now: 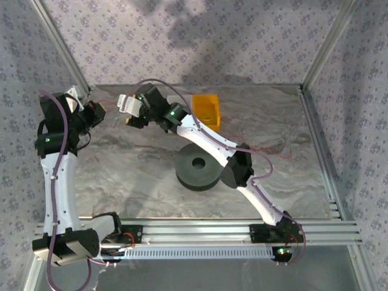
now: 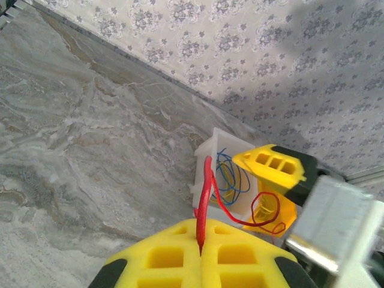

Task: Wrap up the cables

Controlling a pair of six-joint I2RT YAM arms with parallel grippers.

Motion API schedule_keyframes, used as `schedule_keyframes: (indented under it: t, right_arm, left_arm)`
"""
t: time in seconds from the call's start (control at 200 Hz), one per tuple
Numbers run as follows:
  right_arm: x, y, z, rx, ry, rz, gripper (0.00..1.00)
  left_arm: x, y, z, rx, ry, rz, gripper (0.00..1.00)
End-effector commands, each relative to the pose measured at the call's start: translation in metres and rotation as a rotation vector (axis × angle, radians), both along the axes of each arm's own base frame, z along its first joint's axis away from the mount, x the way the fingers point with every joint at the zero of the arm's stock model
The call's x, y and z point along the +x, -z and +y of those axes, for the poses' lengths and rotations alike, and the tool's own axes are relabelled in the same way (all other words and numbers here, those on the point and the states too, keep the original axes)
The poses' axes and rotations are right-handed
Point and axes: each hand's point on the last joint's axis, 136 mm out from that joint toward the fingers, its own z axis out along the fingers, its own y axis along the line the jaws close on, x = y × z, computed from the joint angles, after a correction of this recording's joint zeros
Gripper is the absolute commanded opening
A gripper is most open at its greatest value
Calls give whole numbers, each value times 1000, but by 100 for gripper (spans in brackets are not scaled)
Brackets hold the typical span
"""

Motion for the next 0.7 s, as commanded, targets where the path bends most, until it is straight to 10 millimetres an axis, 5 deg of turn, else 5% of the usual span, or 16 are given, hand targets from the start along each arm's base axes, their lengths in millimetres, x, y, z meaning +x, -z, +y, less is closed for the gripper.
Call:
schedule_keyframes:
  t: [0.0,0.085,0.255,0.695]
  right_arm:
    - [17,2,-13,-43,40,-39,59]
    - [25,8,-16,-73,47,-64,29]
    - [40,9,-21,-83,78,-112,0]
    - [51,-9,-37,-75,71,-141,0]
  left_arm:
    - [-3,-20,-4,33,34,-36,0]
    - [-3,-25,-3,49,35,-39,0]
    - [-7,-34,-1,59,31,-46,0]
    - [-34,-9,-6,43,35,36,0]
